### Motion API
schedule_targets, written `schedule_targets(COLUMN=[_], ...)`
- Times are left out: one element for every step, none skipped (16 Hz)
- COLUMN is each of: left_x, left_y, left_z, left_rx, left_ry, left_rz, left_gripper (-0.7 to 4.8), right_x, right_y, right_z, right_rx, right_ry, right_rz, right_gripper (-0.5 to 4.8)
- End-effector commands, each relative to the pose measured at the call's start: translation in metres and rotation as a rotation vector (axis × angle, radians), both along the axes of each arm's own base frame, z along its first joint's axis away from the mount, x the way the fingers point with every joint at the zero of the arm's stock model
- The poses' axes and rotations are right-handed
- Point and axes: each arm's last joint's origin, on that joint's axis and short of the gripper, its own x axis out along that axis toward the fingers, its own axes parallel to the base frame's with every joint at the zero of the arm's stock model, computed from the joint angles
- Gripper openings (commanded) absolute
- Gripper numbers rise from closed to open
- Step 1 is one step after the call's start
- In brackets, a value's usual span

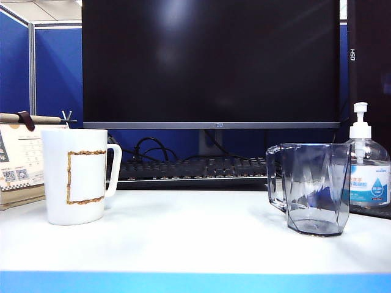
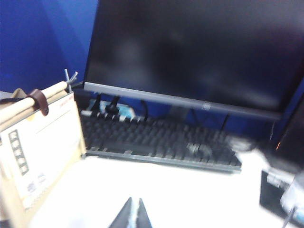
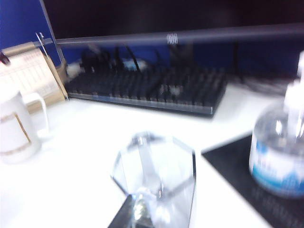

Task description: Swap the positions of the transparent plastic cup and the white ceramic cup.

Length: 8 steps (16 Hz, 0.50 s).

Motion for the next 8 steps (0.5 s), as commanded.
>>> schedule_targets(left_x=[0.005,0.006,0.008,0.009,0.008,0.008,0.008,0.008], left_y=[-0.002,-0.003,-0.004,-0.005,-0.005,-0.005,-0.005,-0.005], left_z=[-0.015,-0.023,-0.032,-0.038,-0.041,-0.043,-0.044,-0.044], left_rx=[0.008,0.019,0.030,0.049,0.054,0.050,0.060,0.060], left_ry=[0.002,0.025,0.049,0.086,0.115,0.132,0.147,0.147], left_rz=[-0.006,-0.008,-0.024,-0.029,-0.029,-0.031,-0.030,-0.029], left_gripper=[-0.05,-0.05,-0.05,-0.05,-0.05,-0.05,-0.05,-0.05], right_x=[0.003,0.003,0.003,0.003,0.003,0.003,0.003,0.003], right_y=[0.002,0.003,0.003,0.003,0.003,0.003,0.003,0.003], right_z=[-0.018,-0.021,-0.021,-0.019,-0.019,-0.020,-0.020,-0.020], right_rx=[0.009,0.009,0.017,0.026,0.027,0.022,0.022,0.021], right_ry=[0.046,0.063,0.065,0.054,0.053,0.058,0.058,0.059], right_rz=[-0.003,-0.004,-0.002,-0.002,0.000,-0.001,0.000,0.000], right_gripper=[-0.05,-0.05,-0.05,-0.05,-0.05,-0.05,-0.05,-0.05])
